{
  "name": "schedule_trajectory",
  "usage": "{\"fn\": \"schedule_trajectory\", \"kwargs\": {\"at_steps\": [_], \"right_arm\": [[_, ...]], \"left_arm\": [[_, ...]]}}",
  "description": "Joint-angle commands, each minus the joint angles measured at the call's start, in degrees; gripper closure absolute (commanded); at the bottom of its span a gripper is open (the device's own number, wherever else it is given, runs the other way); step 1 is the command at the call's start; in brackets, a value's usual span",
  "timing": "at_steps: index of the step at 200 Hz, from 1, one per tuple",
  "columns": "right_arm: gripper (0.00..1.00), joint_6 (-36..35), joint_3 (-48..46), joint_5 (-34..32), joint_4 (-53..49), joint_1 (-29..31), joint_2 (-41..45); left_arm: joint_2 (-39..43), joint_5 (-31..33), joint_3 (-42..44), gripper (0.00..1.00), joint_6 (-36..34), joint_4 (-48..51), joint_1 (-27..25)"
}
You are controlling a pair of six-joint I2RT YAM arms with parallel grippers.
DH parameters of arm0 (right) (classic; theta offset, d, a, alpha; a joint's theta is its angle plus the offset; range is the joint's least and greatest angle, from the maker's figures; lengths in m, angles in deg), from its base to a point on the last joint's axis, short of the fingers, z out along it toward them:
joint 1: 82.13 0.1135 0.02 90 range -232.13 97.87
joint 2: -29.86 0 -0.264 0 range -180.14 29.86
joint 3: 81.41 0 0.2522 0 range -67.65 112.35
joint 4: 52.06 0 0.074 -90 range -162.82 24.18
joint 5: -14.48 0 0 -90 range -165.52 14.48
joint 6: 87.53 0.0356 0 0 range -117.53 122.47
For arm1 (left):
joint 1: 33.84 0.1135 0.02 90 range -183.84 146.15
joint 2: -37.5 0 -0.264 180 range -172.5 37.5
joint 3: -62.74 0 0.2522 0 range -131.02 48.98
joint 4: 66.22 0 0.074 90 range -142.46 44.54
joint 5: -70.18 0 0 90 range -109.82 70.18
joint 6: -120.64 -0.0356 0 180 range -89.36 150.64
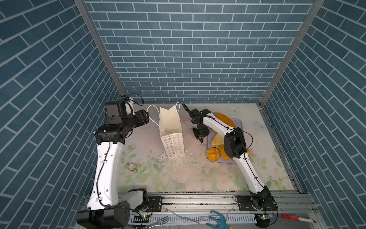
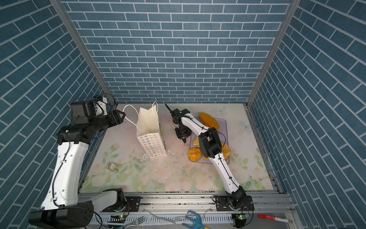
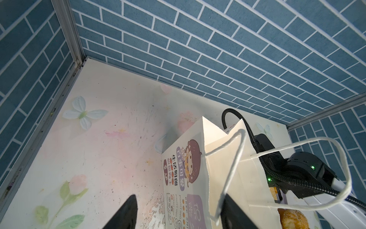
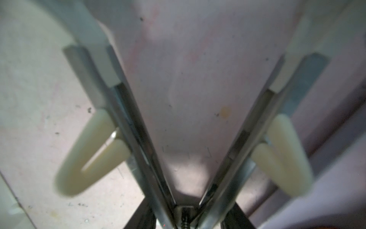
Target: Place the fake bread into the paper bag
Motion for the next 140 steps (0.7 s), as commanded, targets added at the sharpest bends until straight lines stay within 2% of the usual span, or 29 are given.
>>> {"fn": "schedule_trajectory", "kwargs": {"at_steps": [1, 66, 140], "right_arm": [[0.55, 1.7, -5.2, -2.2, 3.7, 0.4, 7.3], [0.54, 1.6, -7.4, -5.3, 5.6, 0.4, 16.5], [0.54, 0.8, -5.9, -5.8, 4.5, 0.4, 16.1]], "left_arm": [[1.2, 0.7, 0.8, 0.33, -0.2, 0.7, 0.3], [2.2, 0.2, 0.8, 0.33, 0.1, 0.5, 0.3], [2.7, 0.3, 0.3, 0.33, 0.1, 0.5, 0.3]]}}
